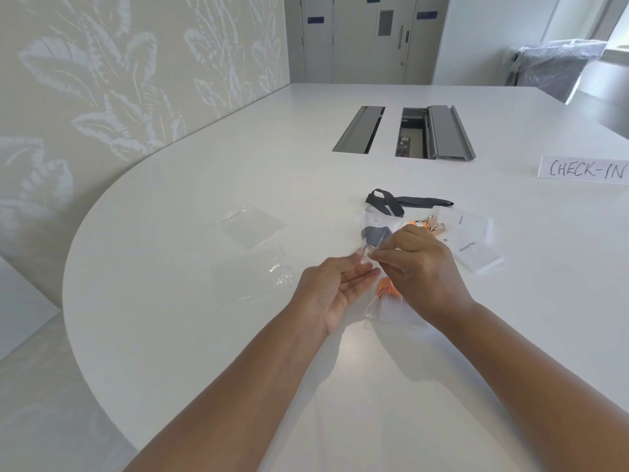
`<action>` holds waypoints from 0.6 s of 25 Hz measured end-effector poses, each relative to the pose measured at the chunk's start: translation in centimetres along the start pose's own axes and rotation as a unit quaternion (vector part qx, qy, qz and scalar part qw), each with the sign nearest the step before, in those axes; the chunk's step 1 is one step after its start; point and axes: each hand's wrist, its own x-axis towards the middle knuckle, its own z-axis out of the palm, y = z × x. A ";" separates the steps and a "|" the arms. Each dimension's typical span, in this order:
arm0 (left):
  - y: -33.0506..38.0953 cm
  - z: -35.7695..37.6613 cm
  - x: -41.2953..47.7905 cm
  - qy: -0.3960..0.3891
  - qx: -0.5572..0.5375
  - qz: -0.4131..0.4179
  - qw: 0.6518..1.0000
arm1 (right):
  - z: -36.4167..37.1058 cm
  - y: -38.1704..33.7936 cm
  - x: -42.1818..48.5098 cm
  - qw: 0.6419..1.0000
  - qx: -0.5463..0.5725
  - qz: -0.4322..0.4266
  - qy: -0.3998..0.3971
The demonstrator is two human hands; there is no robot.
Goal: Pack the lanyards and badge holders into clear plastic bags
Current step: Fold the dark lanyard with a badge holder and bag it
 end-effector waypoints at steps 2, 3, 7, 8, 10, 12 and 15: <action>0.1 -0.2 0.0 -0.002 0.010 -0.019 1.000 | 0.1 0.1 -0.1 1.000 -0.008 -0.017 -0.014; 0.0 -0.2 0.0 0.000 0.014 -0.021 1.000 | 0.1 0.1 -0.1 1.000 -0.009 -0.021 -0.013; -0.4 -0.2 0.3 0.014 0.042 0.006 0.999 | -0.3 0.4 -0.1 1.000 -0.009 -0.024 0.001; -0.5 -0.1 0.3 0.019 0.056 0.014 0.998 | -0.3 0.3 -0.1 1.000 -0.011 -0.026 0.000; -0.6 -0.3 0.7 0.031 0.104 0.038 0.993 | -0.3 0.2 0.0 0.999 -0.010 -0.032 -0.002; -0.8 -0.3 0.8 0.050 0.157 0.061 0.984 | -0.4 -0.1 0.1 0.999 -0.012 -0.046 -0.007; -0.9 0.1 0.8 0.068 0.210 0.073 0.973 | -0.4 -0.5 0.2 0.997 -0.032 -0.065 -0.015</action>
